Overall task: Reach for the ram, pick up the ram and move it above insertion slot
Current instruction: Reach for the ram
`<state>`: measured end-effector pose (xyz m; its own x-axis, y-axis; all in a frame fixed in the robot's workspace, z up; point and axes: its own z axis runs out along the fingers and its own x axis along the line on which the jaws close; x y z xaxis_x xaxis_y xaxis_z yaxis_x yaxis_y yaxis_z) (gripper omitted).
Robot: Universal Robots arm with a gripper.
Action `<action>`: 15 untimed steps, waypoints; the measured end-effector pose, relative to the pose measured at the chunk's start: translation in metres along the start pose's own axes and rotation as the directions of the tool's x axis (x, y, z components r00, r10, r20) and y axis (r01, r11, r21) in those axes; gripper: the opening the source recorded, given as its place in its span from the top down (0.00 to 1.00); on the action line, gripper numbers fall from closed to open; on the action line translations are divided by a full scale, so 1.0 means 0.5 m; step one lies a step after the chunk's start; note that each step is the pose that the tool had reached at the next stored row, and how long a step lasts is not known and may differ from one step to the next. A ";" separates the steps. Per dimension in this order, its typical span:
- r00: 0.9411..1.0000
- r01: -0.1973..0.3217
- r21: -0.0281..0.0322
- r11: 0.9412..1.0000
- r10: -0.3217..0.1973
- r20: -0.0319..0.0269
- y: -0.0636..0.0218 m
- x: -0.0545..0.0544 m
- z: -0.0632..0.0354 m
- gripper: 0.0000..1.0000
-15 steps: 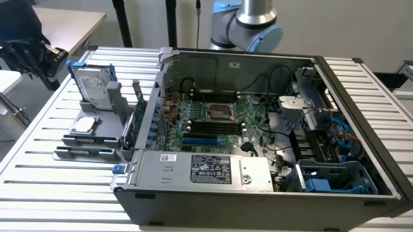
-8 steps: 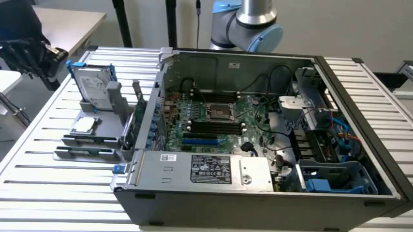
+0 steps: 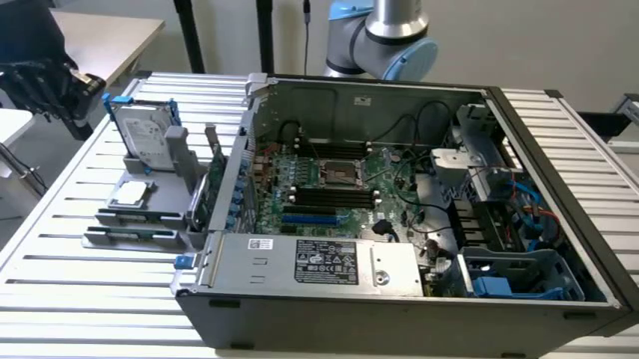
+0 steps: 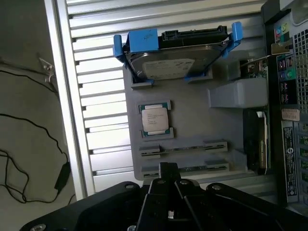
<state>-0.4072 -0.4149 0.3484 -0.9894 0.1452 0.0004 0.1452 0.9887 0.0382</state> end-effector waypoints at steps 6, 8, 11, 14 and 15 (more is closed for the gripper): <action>0.997 0.083 -0.002 0.997 -0.083 -0.004 0.000 -0.002 0.000 0.89; 0.993 0.119 -0.002 0.993 -0.119 -0.005 0.000 -0.002 0.000 0.89; 0.985 0.174 -0.002 0.985 -0.174 -0.007 0.000 -0.002 0.000 0.89; 0.974 0.227 -0.003 0.974 -0.227 -0.009 0.000 -0.002 0.000 0.89; 0.970 0.244 -0.003 0.970 -0.244 -0.010 0.000 -0.002 0.000 0.89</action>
<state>-0.4062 -0.4149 0.3484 -0.9949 -0.1011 0.0007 -0.1010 0.9941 0.0400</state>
